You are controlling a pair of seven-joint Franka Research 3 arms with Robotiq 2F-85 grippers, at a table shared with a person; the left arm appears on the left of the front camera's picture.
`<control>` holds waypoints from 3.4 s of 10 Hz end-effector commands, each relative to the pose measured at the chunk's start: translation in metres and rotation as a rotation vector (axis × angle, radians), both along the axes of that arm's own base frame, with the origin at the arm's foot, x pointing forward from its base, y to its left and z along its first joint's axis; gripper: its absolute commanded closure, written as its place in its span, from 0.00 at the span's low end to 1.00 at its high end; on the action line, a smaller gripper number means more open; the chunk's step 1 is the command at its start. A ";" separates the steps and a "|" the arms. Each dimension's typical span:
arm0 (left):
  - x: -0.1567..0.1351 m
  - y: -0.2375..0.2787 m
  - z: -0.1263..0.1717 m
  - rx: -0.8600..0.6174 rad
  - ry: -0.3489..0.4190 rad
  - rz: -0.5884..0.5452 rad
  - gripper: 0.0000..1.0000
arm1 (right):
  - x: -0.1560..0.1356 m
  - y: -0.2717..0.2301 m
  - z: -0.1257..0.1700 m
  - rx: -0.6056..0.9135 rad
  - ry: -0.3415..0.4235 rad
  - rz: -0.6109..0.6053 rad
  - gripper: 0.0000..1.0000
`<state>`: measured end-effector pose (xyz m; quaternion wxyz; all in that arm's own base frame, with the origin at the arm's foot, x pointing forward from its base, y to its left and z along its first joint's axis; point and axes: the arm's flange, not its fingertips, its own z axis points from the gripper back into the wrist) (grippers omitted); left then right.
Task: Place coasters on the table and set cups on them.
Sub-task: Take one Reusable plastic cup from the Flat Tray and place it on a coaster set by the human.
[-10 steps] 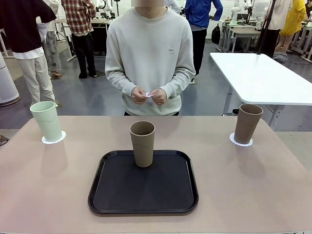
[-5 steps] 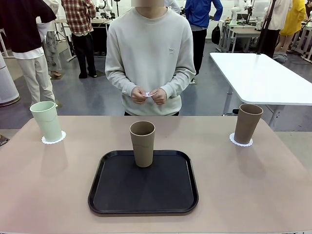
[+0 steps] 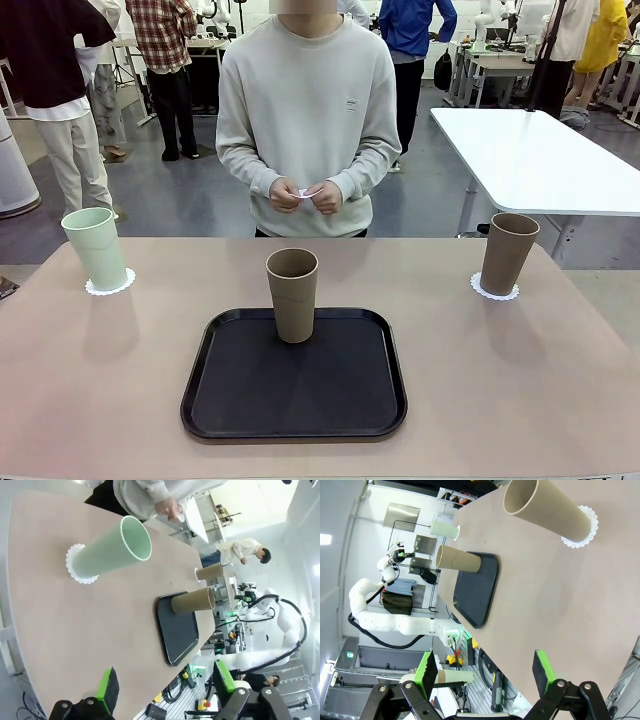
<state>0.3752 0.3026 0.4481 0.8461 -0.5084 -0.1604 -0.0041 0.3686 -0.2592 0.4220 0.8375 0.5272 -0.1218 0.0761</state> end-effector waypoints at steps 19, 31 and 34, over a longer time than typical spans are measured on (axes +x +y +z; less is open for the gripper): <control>-0.007 0.024 0.004 -0.057 0.009 -0.058 0.00 | 0.000 0.001 0.001 0.001 0.010 -0.006 0.00; -0.007 0.024 0.004 -0.057 0.009 -0.058 0.00 | 0.000 0.001 0.001 0.001 0.010 -0.006 0.00; -0.007 0.024 0.004 -0.057 0.009 -0.058 0.00 | 0.000 0.001 0.001 0.001 0.010 -0.006 0.00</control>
